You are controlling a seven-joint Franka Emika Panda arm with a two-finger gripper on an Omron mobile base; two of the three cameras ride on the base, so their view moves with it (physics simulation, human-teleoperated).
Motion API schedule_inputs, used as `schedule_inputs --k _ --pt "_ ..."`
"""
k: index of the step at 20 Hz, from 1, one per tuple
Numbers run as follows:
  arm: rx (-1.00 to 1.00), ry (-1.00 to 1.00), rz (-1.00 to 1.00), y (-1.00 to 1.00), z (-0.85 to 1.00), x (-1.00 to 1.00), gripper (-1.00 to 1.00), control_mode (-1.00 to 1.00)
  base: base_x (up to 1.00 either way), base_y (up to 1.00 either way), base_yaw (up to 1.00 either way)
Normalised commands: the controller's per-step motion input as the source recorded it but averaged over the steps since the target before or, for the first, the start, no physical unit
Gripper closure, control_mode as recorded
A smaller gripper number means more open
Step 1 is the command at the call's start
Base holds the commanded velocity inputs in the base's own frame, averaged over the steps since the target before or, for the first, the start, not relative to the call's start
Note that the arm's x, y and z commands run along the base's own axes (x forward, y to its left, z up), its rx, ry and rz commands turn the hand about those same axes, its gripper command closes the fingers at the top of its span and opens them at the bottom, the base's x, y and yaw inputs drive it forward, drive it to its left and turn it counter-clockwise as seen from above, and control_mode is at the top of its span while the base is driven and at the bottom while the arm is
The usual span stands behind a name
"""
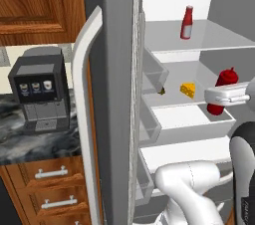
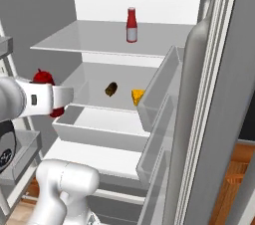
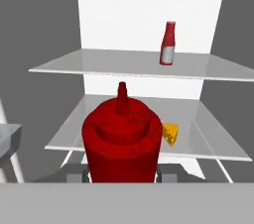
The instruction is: Place the ketchup and ketchup from the counter to the top shelf of the fridge. If the existing items in the fridge are on the top shelf, move them to other shelves.
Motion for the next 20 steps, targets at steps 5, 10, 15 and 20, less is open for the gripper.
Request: schedule_inputs --k 5,10,15,20 --pt "0.0 -0.08 0.02 0.38 1.0 0.39 1.0 -1.0 0.0 0.0 0.0" --pt "0.0 -0.07 0.04 0.07 0.74 0.71 1.0 -1.0 0.0 0.0 0.0" --pt "0.0 -0.12 0.03 0.0 0.01 0.76 1.0 -1.0 0.0 0.0 0.0" --pt "0.0 -0.02 0.01 0.04 -0.2 0.96 1.0 -1.0 0.0 0.0 0.0"
